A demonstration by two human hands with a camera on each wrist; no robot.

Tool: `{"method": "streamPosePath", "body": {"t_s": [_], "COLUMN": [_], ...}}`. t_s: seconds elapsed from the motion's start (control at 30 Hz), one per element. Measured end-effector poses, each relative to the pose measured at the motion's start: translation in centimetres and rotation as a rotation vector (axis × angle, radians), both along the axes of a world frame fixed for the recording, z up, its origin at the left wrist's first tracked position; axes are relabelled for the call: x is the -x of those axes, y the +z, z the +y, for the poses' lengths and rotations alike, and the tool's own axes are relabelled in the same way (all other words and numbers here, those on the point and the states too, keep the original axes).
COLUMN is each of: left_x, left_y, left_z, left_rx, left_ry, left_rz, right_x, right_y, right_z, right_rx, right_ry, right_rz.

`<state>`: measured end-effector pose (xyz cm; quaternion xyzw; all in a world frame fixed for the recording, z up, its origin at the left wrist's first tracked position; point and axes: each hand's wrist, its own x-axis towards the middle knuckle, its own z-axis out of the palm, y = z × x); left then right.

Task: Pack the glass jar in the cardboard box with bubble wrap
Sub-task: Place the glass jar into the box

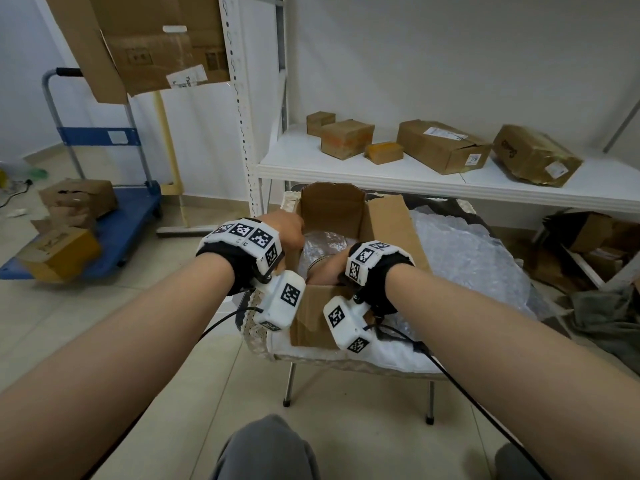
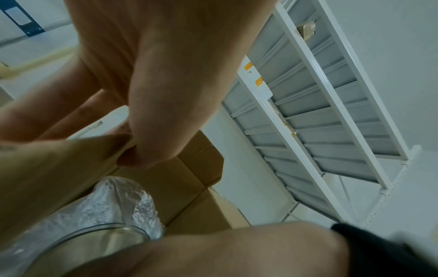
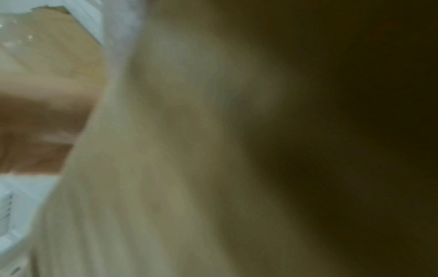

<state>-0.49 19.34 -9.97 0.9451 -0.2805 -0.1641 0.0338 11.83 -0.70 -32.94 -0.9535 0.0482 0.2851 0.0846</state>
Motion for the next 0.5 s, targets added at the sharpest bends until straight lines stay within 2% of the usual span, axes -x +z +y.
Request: {"method": "streamPosePath", "body": {"t_s": [0.03,0.1,0.13,0.2,0.27,0.4,0.5], "left_x": [-0.1,-0.1,-0.2,-0.2,0.0,0.0,-0.7], "left_y": [-0.1,-0.2,-0.3,-0.3,-0.1,0.2,0.6], "left_z": [-0.1,-0.2,-0.3,-0.4,-0.3,-0.1,0.1], "left_rx": [0.001,-0.002,-0.004,-0.004,-0.010,-0.050,-0.113], "left_ry": [-0.003,-0.008,-0.006,0.002,0.000,-0.020,-0.075], "left_rz": [-0.002,-0.013,-0.018,-0.021,-0.019,-0.022,-0.055], "right_x": [9.8,15.1,15.2,14.9,15.7,15.1,14.1], "right_y": [9.2,15.6,15.4,13.9,14.4,16.3,19.1], "right_z": [6.8,9.9,9.7,8.9,8.4,8.8,9.0], "right_rx": [0.066,0.097,0.083,-0.066,-0.205,-0.327,-0.413], "right_ry": [0.110,0.184,0.139,-0.057,-0.132,-0.211,-0.241], "right_rz": [0.065,0.128,0.110,0.096,0.066,0.040,0.101]}}
